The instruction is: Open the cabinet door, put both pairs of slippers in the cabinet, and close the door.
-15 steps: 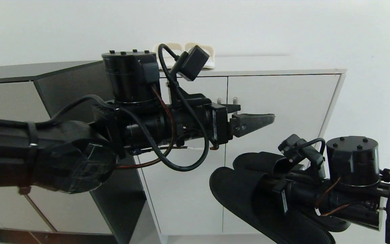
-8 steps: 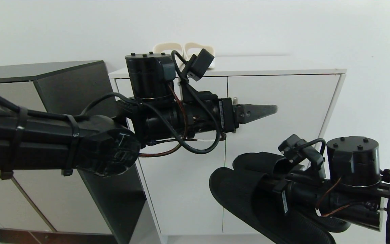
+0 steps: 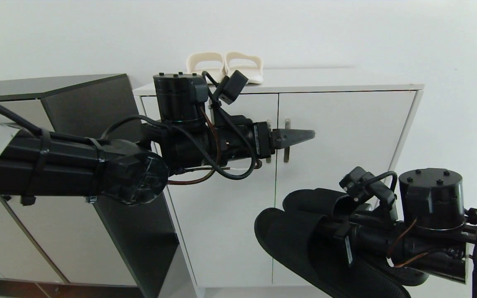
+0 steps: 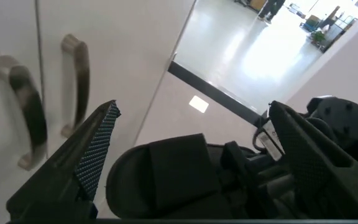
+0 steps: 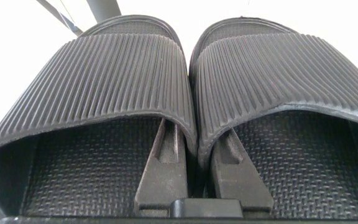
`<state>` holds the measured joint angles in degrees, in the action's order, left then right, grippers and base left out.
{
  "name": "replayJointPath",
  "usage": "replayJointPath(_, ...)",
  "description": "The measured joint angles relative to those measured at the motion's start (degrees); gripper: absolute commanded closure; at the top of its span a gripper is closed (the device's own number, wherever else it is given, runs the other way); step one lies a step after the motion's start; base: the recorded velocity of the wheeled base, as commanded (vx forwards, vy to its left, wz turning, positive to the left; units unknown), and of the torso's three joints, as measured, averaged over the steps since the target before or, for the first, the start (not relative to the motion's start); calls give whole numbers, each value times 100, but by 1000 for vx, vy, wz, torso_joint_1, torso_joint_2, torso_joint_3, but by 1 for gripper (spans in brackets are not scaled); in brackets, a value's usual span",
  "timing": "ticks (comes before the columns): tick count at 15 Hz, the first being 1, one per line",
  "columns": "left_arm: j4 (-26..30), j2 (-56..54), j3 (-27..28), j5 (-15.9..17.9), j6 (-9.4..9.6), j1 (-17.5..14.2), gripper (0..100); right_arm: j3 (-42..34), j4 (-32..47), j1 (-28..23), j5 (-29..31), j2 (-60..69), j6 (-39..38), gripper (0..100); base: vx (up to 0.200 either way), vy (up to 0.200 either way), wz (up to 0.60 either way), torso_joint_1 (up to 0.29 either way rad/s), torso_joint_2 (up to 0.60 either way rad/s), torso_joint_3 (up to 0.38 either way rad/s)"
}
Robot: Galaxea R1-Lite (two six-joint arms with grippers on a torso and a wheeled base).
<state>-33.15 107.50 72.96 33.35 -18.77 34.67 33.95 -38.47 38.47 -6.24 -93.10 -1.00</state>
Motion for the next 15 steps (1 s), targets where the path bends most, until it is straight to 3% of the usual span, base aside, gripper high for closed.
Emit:
replayJointPath(6, 2, 280, 283, -423, 9, -22, 0, -5, 0, -2, 9, -21, 32, 100, 0, 0, 0, 0, 0, 0)
replayJointPath(8, 13, 407, 389, -605, 90, -6, 0, -5, 0, 0, 11, -32, 32, 100, 0, 0, 0, 0, 0, 0)
replayJointPath(15, 2, 640, 540, -735, 112, 5, 0, 6, 0, 0, 11, -72, 22, 100, 0, 0, 0, 0, 0, 0)
